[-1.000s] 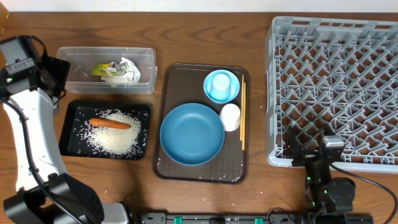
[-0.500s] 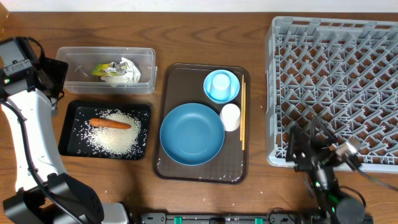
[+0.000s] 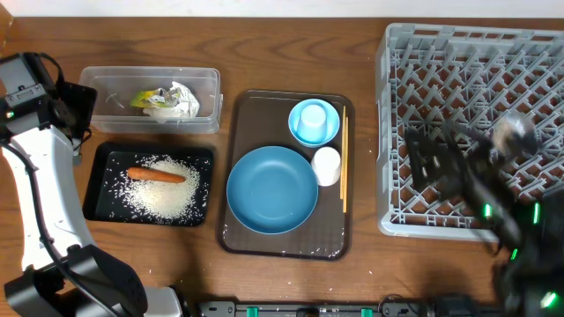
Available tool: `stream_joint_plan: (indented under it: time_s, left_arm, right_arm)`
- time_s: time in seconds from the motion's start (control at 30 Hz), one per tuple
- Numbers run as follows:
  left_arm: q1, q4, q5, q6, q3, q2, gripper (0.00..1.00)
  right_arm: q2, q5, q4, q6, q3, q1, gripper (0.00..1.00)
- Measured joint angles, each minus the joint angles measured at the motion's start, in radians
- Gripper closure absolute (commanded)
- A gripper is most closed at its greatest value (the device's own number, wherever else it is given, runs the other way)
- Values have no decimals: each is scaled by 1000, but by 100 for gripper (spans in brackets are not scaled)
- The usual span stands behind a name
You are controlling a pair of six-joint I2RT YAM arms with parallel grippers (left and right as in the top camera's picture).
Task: Sort waste into correct bins and load items into the dishwasher rack
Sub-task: 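Reach the right gripper to the pink cup and grasp it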
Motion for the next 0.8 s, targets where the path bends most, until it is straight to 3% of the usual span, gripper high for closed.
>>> stream_joint_plan:
  time_s: [0.17, 0.3, 0.8]
  left_arm:
    - [0, 0, 1, 0, 0, 0, 2]
    - [0, 0, 0, 0, 0, 0, 2]
    - [0, 1, 0, 0, 0, 0, 2]
  right_arm:
    - [379, 82, -489, -200, 438, 97, 1]
    - [600, 231, -703, -280, 671, 220, 1]
    - [1025, 381, -776, -312, 745, 466, 1]
